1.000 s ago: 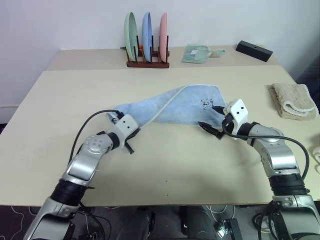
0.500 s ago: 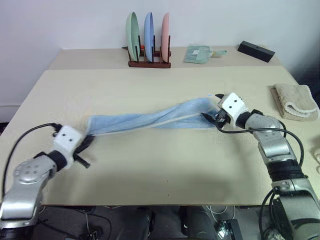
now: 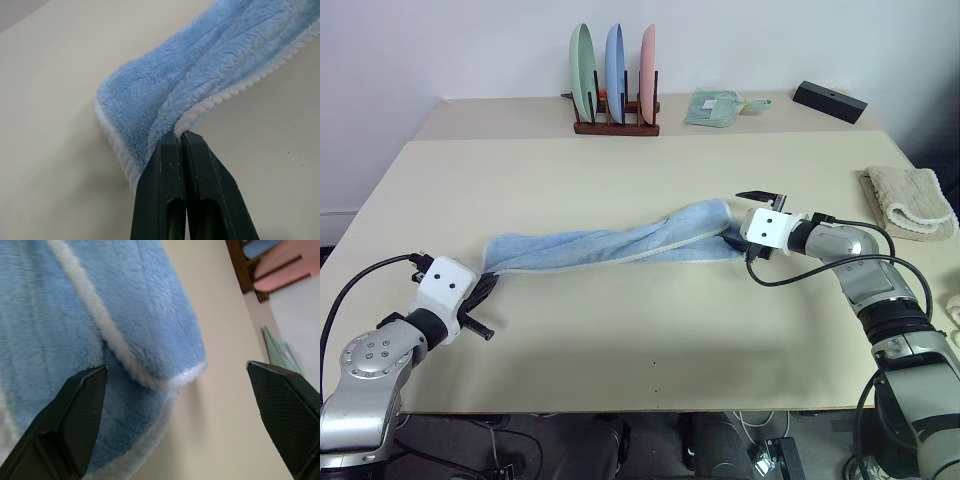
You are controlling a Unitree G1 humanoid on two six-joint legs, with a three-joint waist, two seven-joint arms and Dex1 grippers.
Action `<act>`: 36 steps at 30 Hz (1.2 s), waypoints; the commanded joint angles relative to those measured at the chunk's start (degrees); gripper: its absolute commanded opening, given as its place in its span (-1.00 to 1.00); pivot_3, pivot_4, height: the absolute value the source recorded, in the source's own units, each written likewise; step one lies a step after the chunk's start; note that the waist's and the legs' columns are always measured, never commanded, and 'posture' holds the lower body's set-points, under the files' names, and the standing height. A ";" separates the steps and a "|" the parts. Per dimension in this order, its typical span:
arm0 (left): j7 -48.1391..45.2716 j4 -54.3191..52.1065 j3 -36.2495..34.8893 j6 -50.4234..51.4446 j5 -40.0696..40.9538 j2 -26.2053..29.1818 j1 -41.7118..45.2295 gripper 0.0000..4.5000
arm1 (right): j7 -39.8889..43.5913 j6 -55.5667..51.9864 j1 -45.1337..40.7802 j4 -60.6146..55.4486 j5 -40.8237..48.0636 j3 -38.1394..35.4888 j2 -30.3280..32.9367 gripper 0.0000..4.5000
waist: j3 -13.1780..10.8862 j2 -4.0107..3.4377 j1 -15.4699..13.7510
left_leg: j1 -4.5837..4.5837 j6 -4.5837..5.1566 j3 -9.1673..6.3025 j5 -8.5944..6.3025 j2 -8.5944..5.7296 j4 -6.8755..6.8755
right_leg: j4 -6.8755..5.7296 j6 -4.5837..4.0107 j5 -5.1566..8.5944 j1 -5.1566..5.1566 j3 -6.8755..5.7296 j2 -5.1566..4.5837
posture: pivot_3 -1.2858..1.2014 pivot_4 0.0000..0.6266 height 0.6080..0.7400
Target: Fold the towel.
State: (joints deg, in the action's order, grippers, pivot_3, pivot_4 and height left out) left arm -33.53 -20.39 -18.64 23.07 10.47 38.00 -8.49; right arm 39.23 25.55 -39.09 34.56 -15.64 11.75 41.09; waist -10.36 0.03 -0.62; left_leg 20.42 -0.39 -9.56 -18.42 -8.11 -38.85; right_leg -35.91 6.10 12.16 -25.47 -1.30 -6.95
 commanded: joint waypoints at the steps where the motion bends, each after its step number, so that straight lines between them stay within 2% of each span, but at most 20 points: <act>1: 0.55 -1.75 0.07 -1.24 -0.49 -0.10 -0.53 -0.98 | -2.44 1.96 -2.88 0.24 -2.43 0.62 -0.41 1.00 | 0.00 0.00 0.11 | -0.01 0.00 0.00 0.00 0.00 0.00 | 0.00 0.00 0.00 0.00 0.00 0.00 | 0.03 -0.52 0.79; 7: 0.76 -1.15 0.57 -1.61 -0.52 -0.11 -0.33 -0.98 | -10.59 6.05 -8.07 8.38 -10.62 5.64 -4.06 1.00 | 0.00 0.00 0.17 | -0.02 -0.01 0.02 0.00 0.00 0.00 | -0.02 0.00 0.00 0.00 0.02 0.02 | 0.03 -0.52 0.79; 9: 0.97 -1.11 0.74 -1.74 -0.59 -0.15 -0.29 -1.00 | -12.31 7.49 -9.63 11.05 -11.56 6.50 -5.19 0.78 | 0.00 0.00 0.15 | -0.02 -0.02 0.01 0.01 0.01 0.00 | -0.03 -0.01 0.00 -0.01 0.04 0.03 | 0.03 -0.52 0.79; 14: 1.77 -1.53 -0.10 -2.08 -0.37 -0.51 -1.28 -1.00 | -14.14 10.01 -11.77 14.16 -12.39 7.36 -5.56 -0.24 | 0.00 0.00 0.03 | 0.01 -0.01 0.01 0.01 -0.01 0.00 | -0.01 -0.01 0.00 -0.02 0.05 0.03 | 0.03 -0.52 0.79; 17: 2.17 -1.60 -0.42 -2.43 -0.36 -0.67 -2.26 -1.00 | -14.53 11.10 -12.08 14.62 -12.47 7.14 -4.53 -0.98 | 0.00 0.00 0.09 | -0.01 -0.01 0.01 0.01 -0.01 0.01 | -0.01 -0.01 0.00 -0.02 0.05 0.03 | 0.03 -0.52 0.79; 24: 2.51 -1.01 -0.92 -2.95 -0.11 -0.57 -2.40 -1.00 | -13.06 11.09 -10.43 11.52 -10.56 5.35 -0.64 -0.98 | 0.00 0.00 0.06 | -0.01 -0.01 0.01 0.01 0.00 0.01 | -0.02 -0.01 0.00 -0.01 0.07 0.04 | 0.03 -0.52 0.79; 26: 2.63 0.32 -1.11 -3.34 0.65 -0.43 0.28 -1.00 | -13.24 10.17 -10.60 10.27 -10.23 4.28 1.10 -0.98 | 0.00 -0.01 0.04 | -0.02 -0.01 0.01 0.01 0.00 0.01 | -0.02 -0.01 0.00 -0.01 0.08 0.04 | 0.03 -0.52 0.79; 29: 5.69 6.78 -0.86 -4.85 0.46 -0.54 12.13 -1.00 | -16.09 6.61 -15.70 10.60 -10.93 2.41 2.59 -0.98 | -0.07 -0.03 -0.28 | -0.02 -0.03 0.01 0.02 -0.01 -0.01 | -0.05 -0.01 0.00 0.00 0.07 0.04 | 0.03 -0.52 0.79; 34: 14.64 28.53 1.64 -12.77 -4.13 0.15 44.81 -1.00 | -26.32 1.27 -30.31 15.97 -14.76 1.72 3.13 -0.98 | -0.26 0.17 -0.04 | 0.11 -0.27 -0.03 0.16 0.00 -0.12 | -0.11 -0.17 -0.23 -0.13 0.03 0.09 | 0.03 -0.52 0.79; 36: 16.48 34.80 1.34 -15.61 -4.37 0.46 52.87 -1.00 | -28.36 1.11 -33.21 16.80 -15.03 1.80 3.39 -0.98 | -0.22 0.24 0.28 | 0.22 -0.26 0.02 0.15 0.02 -0.16 | -0.16 -0.12 -0.30 -0.30 0.07 0.09 | 0.03 -0.52 0.79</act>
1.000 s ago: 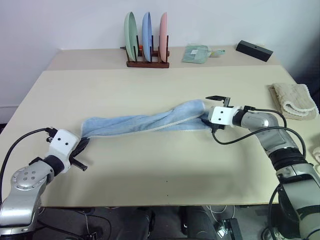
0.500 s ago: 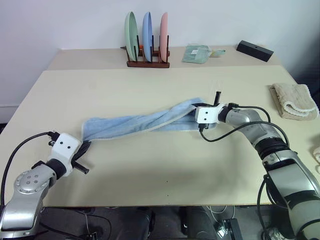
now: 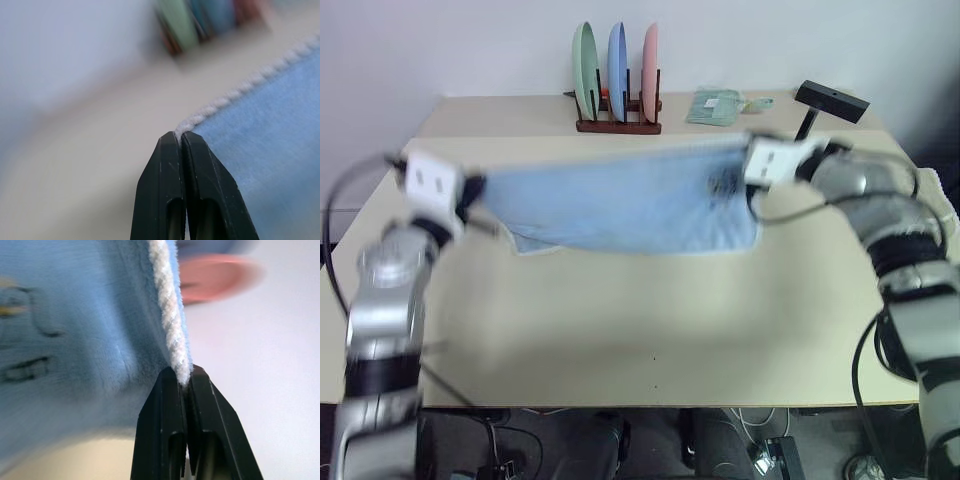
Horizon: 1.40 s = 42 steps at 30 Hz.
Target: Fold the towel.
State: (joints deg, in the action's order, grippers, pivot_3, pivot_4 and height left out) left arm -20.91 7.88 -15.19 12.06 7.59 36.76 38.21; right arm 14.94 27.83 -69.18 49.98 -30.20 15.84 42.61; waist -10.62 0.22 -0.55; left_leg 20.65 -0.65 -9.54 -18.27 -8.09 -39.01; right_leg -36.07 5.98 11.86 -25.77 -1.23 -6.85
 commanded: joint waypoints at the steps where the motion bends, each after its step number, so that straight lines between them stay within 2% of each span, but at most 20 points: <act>1: 3.60 8.43 -2.33 -5.52 -1.01 2.00 8.74 -1.00 | -3.83 -0.81 -3.95 1.21 0.10 -2.60 2.04 -0.98 | 0.12 0.09 0.54 | 0.07 0.03 0.01 -0.02 0.01 0.15 | 0.10 0.01 0.00 -0.12 0.01 0.00 | 0.03 -0.52 0.79; 3: 1.49 10.21 -2.19 -6.36 0.11 2.90 11.08 -1.00 | -1.63 0.00 -4.42 0.27 1.91 -3.42 2.39 -0.98 | 0.17 0.14 1.34 | 0.10 0.12 0.02 -0.07 0.00 0.44 | 0.12 0.03 0.00 -0.30 0.12 0.01 | 0.03 -0.52 0.79; 6: -2.46 8.06 -1.49 -6.14 0.83 4.42 7.46 -1.00 | 3.62 1.54 -1.82 -2.81 5.30 -4.32 3.08 -0.98 | 0.16 0.14 2.21 | 0.30 0.17 0.20 -0.08 -0.03 0.82 | 0.38 0.10 -0.03 -0.75 0.33 0.01 | 0.03 -0.52 0.79; 10: -8.30 -1.21 -3.14 -2.17 3.78 6.12 -6.70 -1.00 | 19.70 -0.28 9.40 -14.04 15.42 -5.60 5.55 -0.98 | 0.14 0.11 3.47 | 0.83 0.17 0.17 -0.07 0.01 0.78 | 0.39 0.13 -0.06 -1.26 0.37 0.06 | 0.03 -0.52 0.79; 12: -12.06 -7.84 -4.14 0.83 5.85 7.06 -16.65 -1.00 | 29.08 -4.96 17.92 -22.30 21.00 -6.03 8.37 -0.98 | 0.13 0.09 3.62 | 0.89 0.17 0.18 -0.07 0.02 0.82 | 0.38 0.14 -0.06 -1.36 0.43 0.05 | 0.03 -0.52 0.79; 15: -15.00 -14.36 -5.49 3.66 8.29 8.13 -25.71 -1.00 | 37.39 -12.16 26.37 -32.13 26.58 -7.26 11.69 -0.98 | 0.04 0.05 3.13 | 0.90 0.18 0.20 -0.08 0.02 0.79 | 0.39 0.13 -0.06 -1.37 0.50 0.06 | 0.03 -0.52 0.79; 17: -19.19 -20.63 -7.26 6.16 11.45 8.63 -34.79 -1.00 | 44.27 -19.21 34.19 -39.80 31.19 -8.17 15.57 -0.98 | 0.02 0.02 2.76 | 0.88 0.10 0.31 -0.01 0.02 0.67 | 0.39 0.07 -0.20 -1.37 0.60 0.08 | 0.03 -0.52 0.79; 21: -25.03 -30.76 -11.00 13.56 17.80 9.97 -48.86 -1.00 | 51.46 -31.16 44.21 -50.53 37.70 -11.06 21.46 -0.98 | -0.01 -0.07 1.52 | 0.14 0.19 0.43 -0.07 0.09 0.68 | 0.39 0.02 -0.25 -0.69 0.71 0.10 | 0.03 -0.52 0.79; 22: -26.09 -32.40 -11.57 13.66 18.07 10.34 -51.37 -1.00 | 52.68 -32.94 45.95 -52.40 38.67 -11.76 22.62 -0.98 | -0.01 -0.06 1.24 | -0.17 0.51 0.54 -0.25 0.13 0.72 | 0.45 0.02 -0.24 -0.41 0.76 0.14 | 0.03 -0.52 0.79; 25: -26.49 -34.20 -14.55 16.10 19.36 10.52 -55.79 -1.00 | 55.46 -38.58 49.98 -57.06 42.15 -14.67 25.40 -0.98 | -0.01 -0.05 0.73 | -0.34 0.52 0.66 -0.26 0.32 0.71 | 0.57 -0.07 -0.30 -0.14 0.77 0.25 | 0.03 -0.52 0.79; 28: -26.11 -34.05 -15.60 15.90 18.64 10.54 -56.62 -1.00 | 56.16 -39.59 51.33 -58.57 42.24 -15.77 26.11 -0.98 | 0.00 -0.04 -0.07 | -0.41 0.52 0.91 -0.26 0.54 0.70 | 0.70 -0.13 -0.34 -0.05 0.78 0.37 | 0.03 -0.52 0.79; 31: -22.34 -30.00 -13.58 14.25 15.63 10.00 -51.68 -1.00 | 51.86 -35.46 44.63 -53.17 37.54 -13.17 21.81 -0.98 | 0.00 -0.02 -0.17 | -0.43 0.51 1.08 -0.26 0.60 0.70 | 0.78 -0.10 -0.41 -0.06 0.80 0.40 | 0.03 -0.52 0.79; 36: -17.01 -20.58 -7.90 10.76 9.44 9.50 -41.23 -1.00 | 48.11 -27.19 33.76 -40.19 29.16 -6.83 14.38 -0.98 | 0.02 0.00 -0.11 | -0.45 0.19 1.33 -0.08 0.70 0.71 | 0.86 -0.10 -0.57 -0.13 0.90 0.48 | 0.03 -0.52 0.79; 42: -15.43 -8.36 -0.11 6.01 4.65 8.57 -30.30 -1.00 | 43.14 -17.67 23.05 -21.11 20.73 -0.80 7.10 -0.98 | 0.03 0.03 -0.01 | -0.18 0.18 1.51 -0.08 0.71 0.73 | 0.85 -0.05 -0.68 -0.59 1.02 0.54 | 0.03 -0.52 0.79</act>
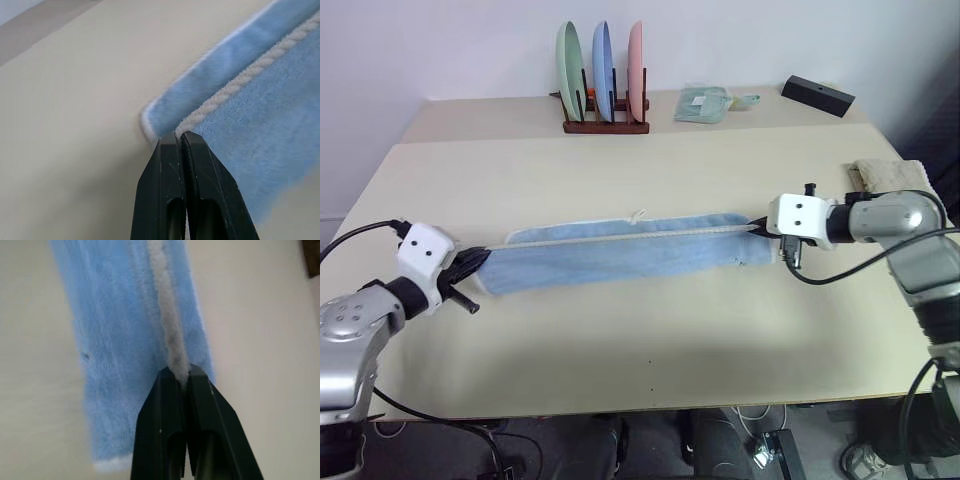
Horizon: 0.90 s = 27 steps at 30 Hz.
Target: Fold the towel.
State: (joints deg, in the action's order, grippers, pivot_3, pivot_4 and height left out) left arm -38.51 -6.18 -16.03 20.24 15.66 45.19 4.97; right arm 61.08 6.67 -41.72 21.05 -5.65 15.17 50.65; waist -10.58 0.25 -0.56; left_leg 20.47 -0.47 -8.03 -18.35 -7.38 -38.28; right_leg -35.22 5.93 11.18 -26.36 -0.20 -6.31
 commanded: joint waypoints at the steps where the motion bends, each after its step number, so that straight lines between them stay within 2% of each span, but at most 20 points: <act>1: 2.24 7.44 1.55 -2.94 -3.91 -0.08 4.39 -1.00 | -3.59 4.81 -5.84 10.40 -4.69 0.47 -1.89 -0.98 | 0.00 0.00 0.03 | 0.01 0.00 0.01 0.00 0.00 0.00 | 0.00 0.00 -0.01 -0.02 0.00 0.01 | 0.03 -0.52 0.79; 7: 2.27 14.94 4.90 -6.87 -6.17 -1.13 9.19 -1.00 | -5.83 10.49 -11.33 21.57 -7.97 2.19 -5.90 -0.98 | 0.00 0.00 0.48 | 0.03 0.00 0.02 0.00 0.02 0.04 | 0.00 -0.01 -0.02 -0.08 0.01 0.13 | 0.03 -0.52 0.79; 13: 2.57 18.21 5.22 -7.49 -5.83 -2.73 10.91 -1.00 | -8.97 12.91 -13.75 26.83 -9.64 1.79 -8.29 -0.98 | 0.00 0.00 1.33 | 0.01 0.00 0.02 0.00 0.05 0.04 | -0.03 -0.01 -0.02 -0.08 0.03 0.19 | 0.03 -0.52 0.79; 15: 2.65 18.44 4.66 -6.40 -5.13 -3.11 10.87 -0.73 | -9.38 12.78 -14.25 27.70 -9.77 1.50 -8.54 -0.72 | 0.00 -0.01 1.42 | 0.02 0.00 0.02 0.00 0.05 0.04 | -0.05 -0.01 -0.02 -0.10 0.05 0.20 | 0.03 -0.52 0.79; 17: 2.74 17.94 4.25 -6.10 -4.91 -3.06 10.02 -0.39 | -10.42 13.26 -14.46 27.92 -10.29 1.39 -8.19 -0.38 | 0.00 -0.01 1.46 | 0.01 -0.01 0.03 0.00 0.06 0.04 | -0.07 -0.01 -0.02 -0.11 0.06 0.22 | 0.03 -0.52 0.79; 21: 8.79 17.97 2.75 -7.83 -8.22 -3.17 8.23 0.53 | -15.56 14.63 -13.91 26.84 -12.86 0.74 -6.01 0.50 | 0.00 -0.01 1.49 | 0.00 -0.01 0.05 0.00 0.07 0.04 | -0.08 -0.01 -0.03 -0.13 0.10 0.24 | 0.03 -0.52 0.79; 23: 12.65 18.28 1.75 -8.74 -9.40 -3.73 8.14 0.98 | -17.63 14.58 -13.21 26.01 -13.28 0.08 -5.17 0.51 | 0.00 -0.02 1.37 | 0.01 -0.01 0.05 0.00 0.07 0.04 | -0.08 -0.01 -0.03 -0.14 0.11 0.25 | 0.03 -0.52 0.79; 27: 15.92 15.60 -1.90 -9.23 -6.72 -6.48 8.05 0.99 | -19.46 12.62 -10.37 21.89 -11.25 -3.03 -3.97 0.51 | 0.01 -0.01 1.28 | 0.00 -0.01 0.07 0.00 0.07 0.04 | -0.08 -0.02 -0.03 -0.13 0.12 0.24 | 0.03 -0.52 0.79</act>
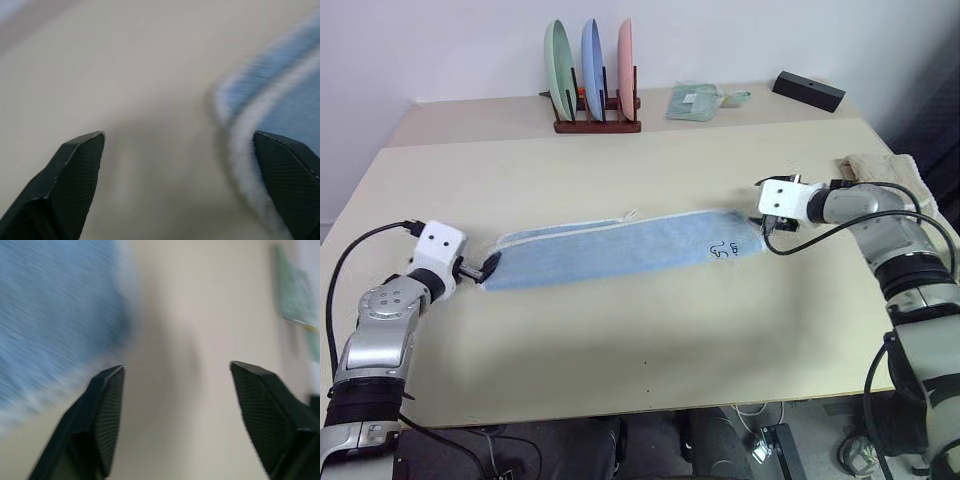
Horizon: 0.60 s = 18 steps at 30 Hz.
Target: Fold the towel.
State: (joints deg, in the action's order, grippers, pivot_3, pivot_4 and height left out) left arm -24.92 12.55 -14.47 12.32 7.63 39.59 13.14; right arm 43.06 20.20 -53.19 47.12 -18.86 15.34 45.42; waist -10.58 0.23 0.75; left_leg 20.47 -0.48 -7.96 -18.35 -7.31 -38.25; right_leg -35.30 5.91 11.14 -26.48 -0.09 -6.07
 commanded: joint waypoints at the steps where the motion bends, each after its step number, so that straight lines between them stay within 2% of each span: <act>1: 3.72 -5.68 -4.75 -1.97 1.88 -1.98 -0.38 0.99 | 1.21 -6.15 3.98 -8.75 6.90 -6.84 1.59 0.51 | 0.01 0.01 -0.03 | 0.00 0.00 0.00 0.00 0.00 0.00 | 0.00 0.00 0.00 0.00 0.00 0.00 | 0.03 -0.52 0.79; 2: 4.58 -8.69 -5.72 -2.15 2.62 -3.04 -0.99 0.99 | 4.13 -12.99 7.88 -14.73 13.02 -11.17 1.94 0.51 | 0.03 0.05 -0.17 | 0.02 0.00 0.00 0.00 0.00 -0.01 | 0.01 0.01 0.00 0.00 0.00 0.00 | 0.03 -0.52 0.79; 3: 5.08 -10.79 -6.35 -2.07 3.02 -3.78 -1.45 1.00 | 6.17 -18.30 10.82 -19.47 17.26 -14.25 2.16 0.76 | 0.04 0.09 -0.39 | 0.06 0.00 -0.01 0.00 0.03 -0.02 | 0.04 0.02 -0.01 0.01 0.00 0.00 | 0.03 -0.52 0.79; 5: 4.82 -14.28 -6.54 -1.41 3.92 -4.81 -2.46 1.00 | 8.26 -30.72 16.28 -29.72 25.18 -19.62 1.70 0.99 | 0.04 0.08 -0.56 | 0.11 0.04 -0.05 -0.03 0.04 -0.02 | 0.10 0.06 -0.03 0.03 -0.02 -0.01 | 0.03 -0.52 0.79; 9: 1.94 -19.40 -2.91 -1.21 2.62 -4.50 -4.87 1.00 | 11.02 -51.61 29.94 -49.21 38.50 -25.65 1.55 0.99 | 0.11 0.05 -1.05 | -0.01 0.05 0.03 -0.04 0.09 -0.08 | 0.09 0.03 -0.10 0.12 0.04 -0.03 | 0.03 -0.52 0.79; 12: 1.50 -20.24 -1.33 1.48 1.36 -3.70 -5.87 1.00 | 7.63 -63.65 36.69 -59.07 46.95 -29.80 -1.40 0.99 | 0.11 0.05 -1.20 | -0.09 0.04 0.09 -0.03 0.16 -0.08 | 0.08 -0.06 -0.16 0.17 0.08 0.04 | 0.03 -0.52 0.79; 18: 4.26 -16.02 -2.89 2.56 -1.17 -2.68 -5.08 1.00 | -4.70 -81.64 40.08 -65.90 59.13 -37.78 -10.07 0.99 | 0.13 0.08 -1.50 | -0.11 0.02 0.15 -0.02 0.26 -0.10 | 0.09 -0.13 -0.31 0.16 0.13 0.18 | 0.03 -0.52 0.79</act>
State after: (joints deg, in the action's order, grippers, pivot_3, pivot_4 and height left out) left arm -21.65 -3.33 -14.96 15.83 7.18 35.88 7.15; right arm 42.21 -57.14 -12.71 -16.18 36.48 -19.07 36.77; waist -10.45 0.31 -0.75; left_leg 20.36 -0.46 -7.80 -18.37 -7.05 -38.35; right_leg -35.21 5.78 10.83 -26.32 0.04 -5.88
